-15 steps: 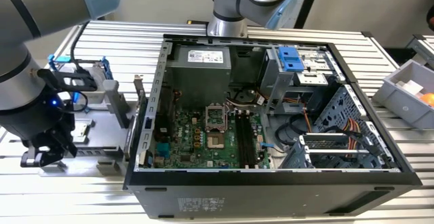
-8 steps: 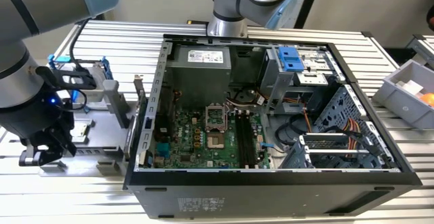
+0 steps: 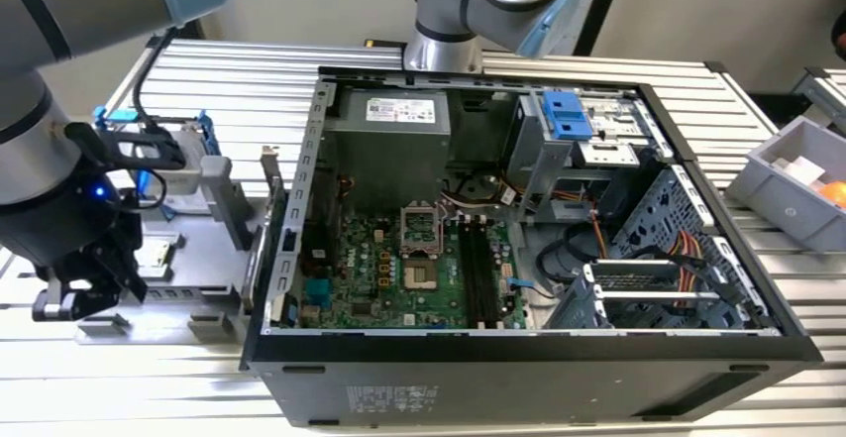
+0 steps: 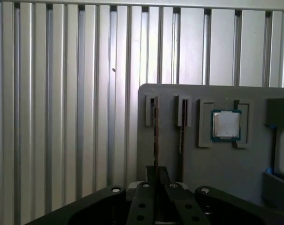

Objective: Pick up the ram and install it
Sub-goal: 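Pick up the ram and move it above insertion slot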

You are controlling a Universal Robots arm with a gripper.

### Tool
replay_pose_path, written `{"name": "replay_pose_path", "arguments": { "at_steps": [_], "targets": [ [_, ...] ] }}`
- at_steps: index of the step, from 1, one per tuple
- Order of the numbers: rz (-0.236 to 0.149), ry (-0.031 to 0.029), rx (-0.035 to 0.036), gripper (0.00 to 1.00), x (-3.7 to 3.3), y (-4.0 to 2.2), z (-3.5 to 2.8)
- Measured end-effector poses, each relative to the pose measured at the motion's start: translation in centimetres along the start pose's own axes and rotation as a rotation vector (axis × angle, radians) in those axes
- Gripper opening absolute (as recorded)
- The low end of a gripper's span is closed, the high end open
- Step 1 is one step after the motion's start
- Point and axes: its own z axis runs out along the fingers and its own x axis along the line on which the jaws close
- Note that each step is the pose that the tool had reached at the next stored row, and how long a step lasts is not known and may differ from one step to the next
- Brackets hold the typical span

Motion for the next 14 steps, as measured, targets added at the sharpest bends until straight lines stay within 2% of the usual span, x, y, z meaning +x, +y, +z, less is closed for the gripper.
{"name": "replay_pose_path", "arguments": {
  "at_steps": [14],
  "targets": [
    [0.0, 0.0, 0.0, 0.0, -0.02, 0.03, -1.03]
  ]
}}
